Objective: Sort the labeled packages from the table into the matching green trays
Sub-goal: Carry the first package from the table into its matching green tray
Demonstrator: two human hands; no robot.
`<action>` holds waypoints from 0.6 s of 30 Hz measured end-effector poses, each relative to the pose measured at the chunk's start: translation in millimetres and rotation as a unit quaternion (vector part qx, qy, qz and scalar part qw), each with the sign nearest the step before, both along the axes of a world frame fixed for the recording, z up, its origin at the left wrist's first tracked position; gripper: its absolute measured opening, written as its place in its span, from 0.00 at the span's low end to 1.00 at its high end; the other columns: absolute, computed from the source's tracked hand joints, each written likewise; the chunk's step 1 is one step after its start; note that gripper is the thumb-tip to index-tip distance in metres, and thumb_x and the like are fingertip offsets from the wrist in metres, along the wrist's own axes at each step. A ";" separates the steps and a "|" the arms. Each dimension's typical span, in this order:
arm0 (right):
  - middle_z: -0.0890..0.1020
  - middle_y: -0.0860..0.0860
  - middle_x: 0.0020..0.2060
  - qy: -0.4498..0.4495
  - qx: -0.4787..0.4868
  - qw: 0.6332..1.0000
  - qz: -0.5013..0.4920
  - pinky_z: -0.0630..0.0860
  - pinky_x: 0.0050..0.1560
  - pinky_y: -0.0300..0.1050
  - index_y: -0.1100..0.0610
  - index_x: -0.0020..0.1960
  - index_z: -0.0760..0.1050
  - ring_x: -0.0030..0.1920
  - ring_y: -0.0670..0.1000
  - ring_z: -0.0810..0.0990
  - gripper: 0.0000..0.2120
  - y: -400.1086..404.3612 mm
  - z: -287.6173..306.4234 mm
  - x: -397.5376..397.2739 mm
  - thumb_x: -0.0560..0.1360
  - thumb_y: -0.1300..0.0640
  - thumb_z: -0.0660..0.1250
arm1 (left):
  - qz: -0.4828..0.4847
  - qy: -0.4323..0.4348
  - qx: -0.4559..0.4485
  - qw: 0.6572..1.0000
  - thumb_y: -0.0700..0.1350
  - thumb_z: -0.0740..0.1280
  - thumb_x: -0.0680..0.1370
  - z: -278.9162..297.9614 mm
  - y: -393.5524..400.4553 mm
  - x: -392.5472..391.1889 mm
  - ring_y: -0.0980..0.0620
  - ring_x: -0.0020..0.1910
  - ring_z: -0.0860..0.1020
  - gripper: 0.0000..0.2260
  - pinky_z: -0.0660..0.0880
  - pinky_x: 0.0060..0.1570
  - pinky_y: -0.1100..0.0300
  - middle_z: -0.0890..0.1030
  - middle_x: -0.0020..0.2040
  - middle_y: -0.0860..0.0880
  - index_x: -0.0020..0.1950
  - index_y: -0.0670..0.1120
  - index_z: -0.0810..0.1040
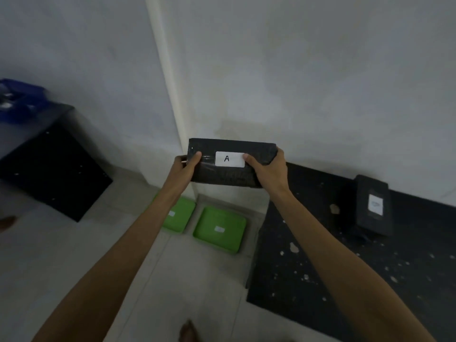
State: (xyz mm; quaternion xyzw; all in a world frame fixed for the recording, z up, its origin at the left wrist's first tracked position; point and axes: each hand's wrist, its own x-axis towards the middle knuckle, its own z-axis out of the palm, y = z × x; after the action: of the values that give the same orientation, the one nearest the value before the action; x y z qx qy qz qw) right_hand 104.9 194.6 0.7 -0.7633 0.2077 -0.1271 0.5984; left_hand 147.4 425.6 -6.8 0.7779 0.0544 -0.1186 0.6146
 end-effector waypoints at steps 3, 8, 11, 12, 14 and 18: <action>0.76 0.42 0.49 0.024 0.022 0.999 -0.029 0.75 0.48 0.38 0.57 0.68 0.66 0.53 0.47 0.77 0.41 34.1 -24.7 20.5 0.63 0.42 0.79 | -0.023 0.027 0.014 0.999 0.57 0.65 0.78 -24.7 39.2 29.0 0.50 0.54 0.80 0.17 0.78 0.49 0.60 0.80 0.57 0.46 0.59 0.47 0.76; 0.77 0.48 0.53 0.074 0.021 0.997 -0.004 0.70 0.40 0.29 0.56 0.68 0.68 0.49 0.45 0.77 0.31 58.4 -79.5 61.1 0.70 0.48 0.75 | -0.065 0.028 0.075 0.995 0.56 0.62 0.80 -72.5 70.0 75.8 0.58 0.47 0.80 0.14 0.76 0.44 0.64 0.82 0.49 0.50 0.54 0.48 0.81; 0.75 0.48 0.53 0.110 0.036 0.993 -0.008 0.73 0.47 0.34 0.56 0.72 0.64 0.51 0.46 0.77 0.31 61.5 -119.3 86.2 0.73 0.53 0.73 | -0.056 0.047 0.097 0.993 0.55 0.63 0.80 -111.3 70.9 105.8 0.48 0.51 0.80 0.17 0.75 0.48 0.57 0.83 0.53 0.43 0.56 0.42 0.81; 0.75 0.48 0.55 0.123 0.045 0.991 -0.011 0.73 0.52 0.38 0.57 0.73 0.63 0.53 0.47 0.76 0.32 63.0 -132.7 94.1 0.74 0.54 0.72 | -0.049 0.055 0.102 0.992 0.54 0.63 0.80 -124.5 69.7 113.3 0.47 0.52 0.80 0.17 0.75 0.49 0.56 0.82 0.55 0.43 0.58 0.42 0.80; 0.76 0.51 0.58 0.144 0.061 0.987 -0.037 0.73 0.57 0.42 0.59 0.73 0.62 0.56 0.49 0.76 0.34 65.5 -163.3 110.5 0.73 0.54 0.73 | -0.034 0.070 0.104 0.992 0.52 0.65 0.79 -152.5 65.0 128.9 0.47 0.54 0.79 0.18 0.77 0.52 0.54 0.80 0.58 0.43 0.63 0.41 0.76; 0.80 0.56 0.59 0.177 0.093 0.972 -0.124 0.74 0.45 0.35 0.62 0.68 0.67 0.51 0.49 0.77 0.30 69.8 -249.0 145.1 0.72 0.52 0.74 | -0.049 0.105 0.106 0.988 0.47 0.65 0.80 -232.4 50.9 170.5 0.43 0.58 0.79 0.16 0.76 0.60 0.43 0.79 0.61 0.39 0.64 0.39 0.74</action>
State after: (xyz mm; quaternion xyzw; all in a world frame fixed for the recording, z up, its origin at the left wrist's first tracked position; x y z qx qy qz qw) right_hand 249.9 264.3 -248.3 -0.6831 0.4146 -0.0435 0.5997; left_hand 317.8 476.5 -239.3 0.8236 0.0928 -0.2228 0.5133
